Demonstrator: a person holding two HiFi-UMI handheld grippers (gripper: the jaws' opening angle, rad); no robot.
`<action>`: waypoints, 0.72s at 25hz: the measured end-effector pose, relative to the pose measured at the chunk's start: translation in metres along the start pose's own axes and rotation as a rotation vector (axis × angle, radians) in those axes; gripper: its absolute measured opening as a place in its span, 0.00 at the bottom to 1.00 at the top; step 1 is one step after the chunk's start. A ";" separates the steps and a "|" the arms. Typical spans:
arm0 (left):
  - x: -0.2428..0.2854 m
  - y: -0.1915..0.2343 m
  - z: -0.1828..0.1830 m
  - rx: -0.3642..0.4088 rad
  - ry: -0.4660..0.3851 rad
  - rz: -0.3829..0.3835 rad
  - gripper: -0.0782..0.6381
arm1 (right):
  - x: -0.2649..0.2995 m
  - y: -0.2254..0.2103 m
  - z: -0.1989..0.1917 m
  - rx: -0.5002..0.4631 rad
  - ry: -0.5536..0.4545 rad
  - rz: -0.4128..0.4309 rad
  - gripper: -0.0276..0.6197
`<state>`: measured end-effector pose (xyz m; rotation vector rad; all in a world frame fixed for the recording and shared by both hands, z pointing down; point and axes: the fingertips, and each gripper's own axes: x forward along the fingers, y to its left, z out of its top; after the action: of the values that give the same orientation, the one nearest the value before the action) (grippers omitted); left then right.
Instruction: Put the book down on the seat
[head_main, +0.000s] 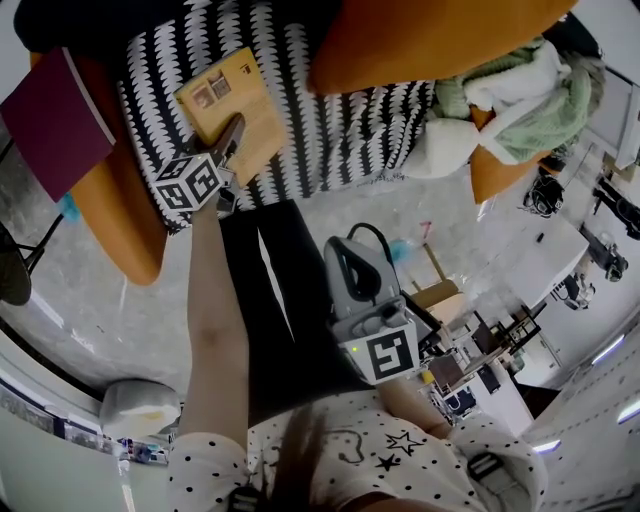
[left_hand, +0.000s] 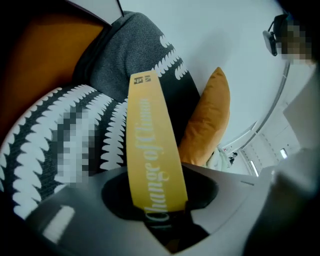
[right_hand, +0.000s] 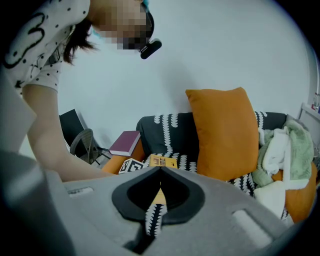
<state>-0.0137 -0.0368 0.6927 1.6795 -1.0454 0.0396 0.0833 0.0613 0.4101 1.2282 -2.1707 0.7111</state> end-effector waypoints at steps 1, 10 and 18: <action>0.002 0.003 -0.002 0.007 0.002 0.026 0.35 | 0.000 -0.002 -0.002 0.000 -0.001 0.000 0.03; 0.000 0.022 -0.002 0.061 0.033 0.150 0.44 | -0.005 -0.004 -0.006 -0.010 0.013 0.004 0.03; 0.010 0.032 -0.002 0.122 0.072 0.254 0.56 | -0.008 -0.020 -0.012 -0.004 0.023 -0.001 0.03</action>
<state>-0.0269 -0.0417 0.7229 1.6316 -1.2164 0.3327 0.1067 0.0646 0.4169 1.2141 -2.1515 0.7170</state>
